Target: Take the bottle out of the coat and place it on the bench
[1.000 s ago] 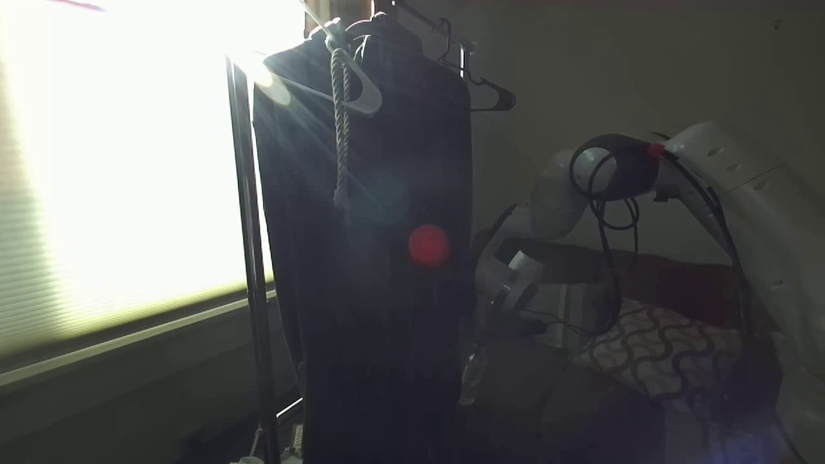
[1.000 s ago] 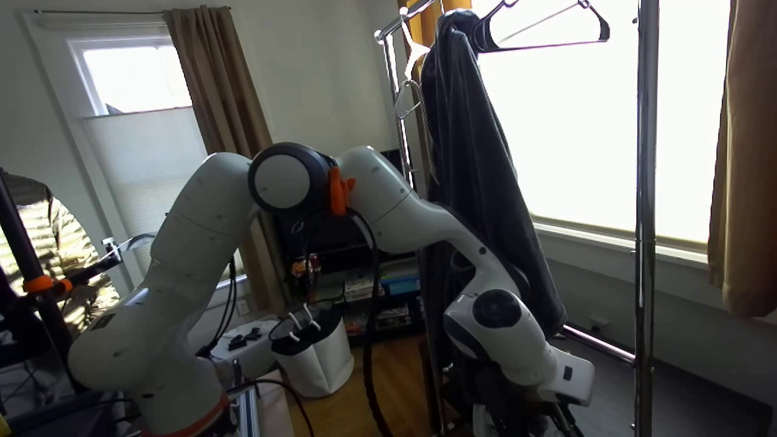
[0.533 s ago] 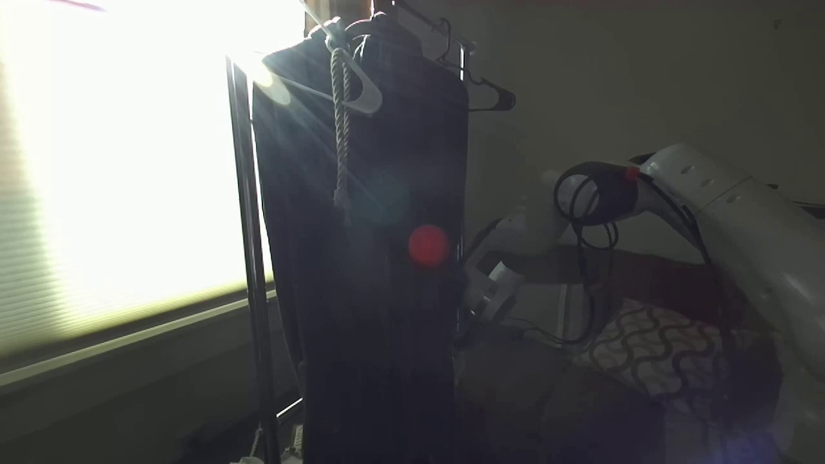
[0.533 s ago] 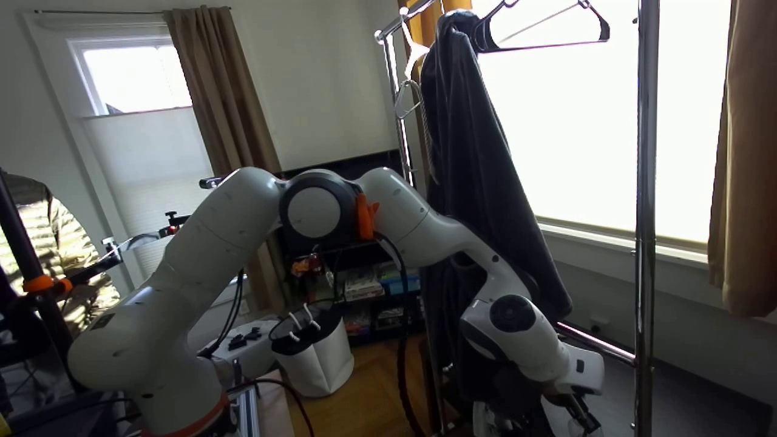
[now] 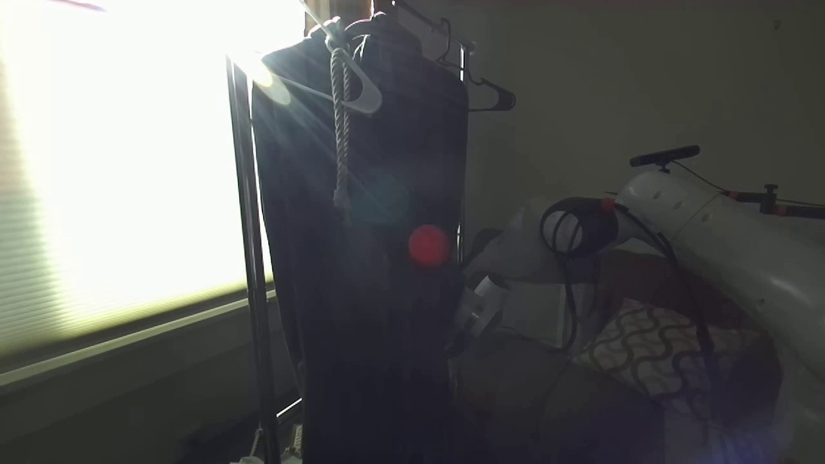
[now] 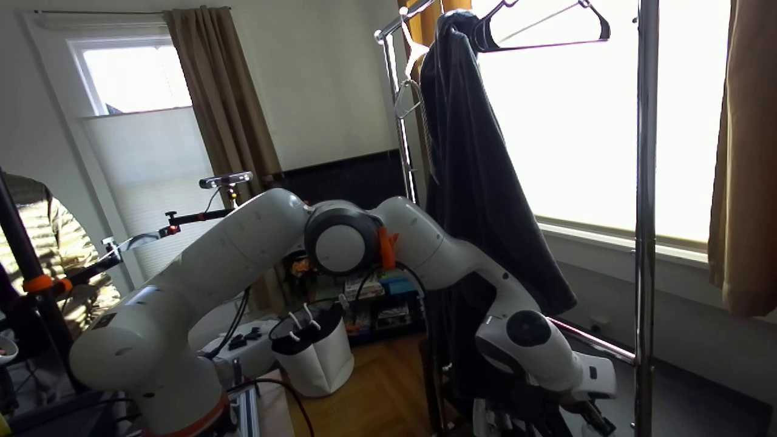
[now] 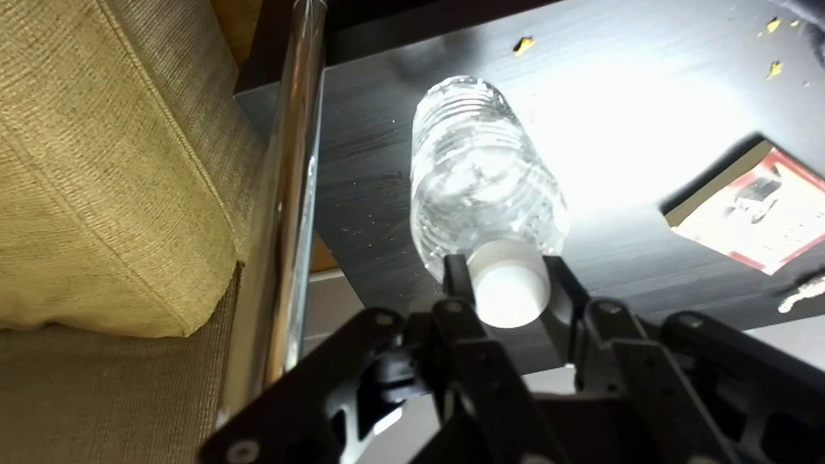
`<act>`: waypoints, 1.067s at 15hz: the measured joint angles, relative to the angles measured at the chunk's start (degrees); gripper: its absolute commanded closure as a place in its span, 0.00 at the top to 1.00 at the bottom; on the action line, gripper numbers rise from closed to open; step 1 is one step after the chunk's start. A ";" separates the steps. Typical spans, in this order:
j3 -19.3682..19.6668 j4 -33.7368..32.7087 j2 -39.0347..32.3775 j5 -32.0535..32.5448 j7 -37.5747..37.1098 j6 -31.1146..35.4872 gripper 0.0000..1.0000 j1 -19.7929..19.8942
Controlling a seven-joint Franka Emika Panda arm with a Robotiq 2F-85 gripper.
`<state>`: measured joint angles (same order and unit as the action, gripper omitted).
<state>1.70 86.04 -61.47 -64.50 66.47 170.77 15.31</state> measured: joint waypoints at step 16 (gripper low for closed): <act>0.41 -0.87 -0.89 1.53 0.86 -2.42 1.00 -1.77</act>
<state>2.12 85.16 -62.36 -62.96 67.33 168.35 13.54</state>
